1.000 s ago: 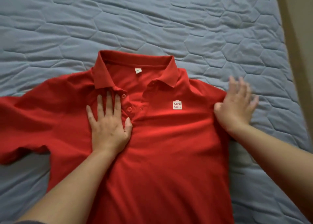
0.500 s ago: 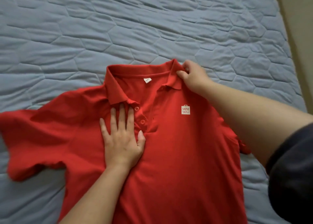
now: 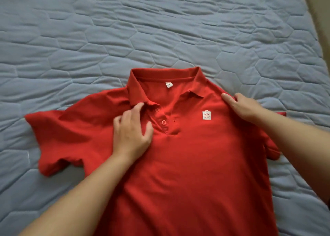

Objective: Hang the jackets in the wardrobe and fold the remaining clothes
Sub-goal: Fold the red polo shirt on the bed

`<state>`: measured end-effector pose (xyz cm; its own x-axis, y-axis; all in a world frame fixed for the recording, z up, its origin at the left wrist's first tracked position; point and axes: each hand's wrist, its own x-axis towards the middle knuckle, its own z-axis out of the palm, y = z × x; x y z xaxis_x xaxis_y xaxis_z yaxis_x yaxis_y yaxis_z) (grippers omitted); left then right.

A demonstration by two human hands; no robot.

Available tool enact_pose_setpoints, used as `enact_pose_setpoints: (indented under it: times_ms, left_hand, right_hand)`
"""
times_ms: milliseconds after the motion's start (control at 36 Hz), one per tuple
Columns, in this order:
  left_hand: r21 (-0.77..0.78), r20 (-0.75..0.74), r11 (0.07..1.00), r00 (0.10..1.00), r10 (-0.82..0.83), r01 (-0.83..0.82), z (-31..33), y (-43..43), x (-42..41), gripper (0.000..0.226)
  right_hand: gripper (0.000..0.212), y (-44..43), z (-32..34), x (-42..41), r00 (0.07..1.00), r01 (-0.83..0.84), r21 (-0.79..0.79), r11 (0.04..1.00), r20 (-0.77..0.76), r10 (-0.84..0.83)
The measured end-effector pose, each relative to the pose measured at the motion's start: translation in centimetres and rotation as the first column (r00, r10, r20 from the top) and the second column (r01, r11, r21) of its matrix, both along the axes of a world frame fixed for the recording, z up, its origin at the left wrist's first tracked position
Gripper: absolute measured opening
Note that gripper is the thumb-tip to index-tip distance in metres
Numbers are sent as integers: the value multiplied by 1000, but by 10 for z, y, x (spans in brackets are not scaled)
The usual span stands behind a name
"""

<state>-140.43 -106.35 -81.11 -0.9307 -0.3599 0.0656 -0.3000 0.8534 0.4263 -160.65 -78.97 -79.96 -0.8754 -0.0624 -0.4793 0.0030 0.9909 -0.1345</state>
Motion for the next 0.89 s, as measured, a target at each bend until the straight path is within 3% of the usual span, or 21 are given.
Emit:
enact_pose_setpoints:
  times_ms: [83, 139, 222, 306, 389, 472, 556, 667, 778, 889]
  left_hand:
    - [-181, -101, 977, 990, 99, -117, 7, -49, -11, 50]
    - [-235, -37, 950, 978, 203, -206, 9, -74, -20, 51]
    - [-159, 145, 965, 962, 233, -210, 10, -94, -36, 40]
    - [-88, 158, 977, 966, 206, -194, 11, -105, -49, 23]
    - [-95, 179, 958, 942, 283, -270, 12, -116, -57, 30]
    - [-104, 325, 951, 893, 311, -293, 9, -126, -52, 53]
    - [-154, 335, 974, 918, 211, -168, 15, -141, -31, 61]
    - [-38, 397, 998, 916, 60, -49, 28, -164, 10, 79]
    - [-119, 491, 992, 871, 19, 45, 30, -185, 46, 63]
    - [-39, 497, 994, 862, 104, -98, 33, -202, 71, 69]
  right_hand:
    - [70, 6, 1, 3, 1000, 25, -94, 995, 15, -23]
    - [69, 8, 2, 5, 1000, 11, -131, 991, 15, -9]
    - [51, 20, 2, 12, 998, -60, -122, 991, -43, 55]
    - [47, 39, 9, 15, 985, -80, -16, 997, -155, 76]
    - [54, 59, 15, 18, 952, -9, 167, 986, -300, 59]
    - [65, 67, 9, 29, 968, 45, 290, 956, -248, 29]
    - [73, 77, 8, 38, 977, 58, 347, 936, -213, 18]
    - [58, 90, 19, 43, 997, -12, 147, 989, -73, 23]
    - [41, 101, 44, 49, 991, 73, -134, 988, 122, -56]
    - [33, 118, 53, 57, 946, 262, -321, 910, 272, -177]
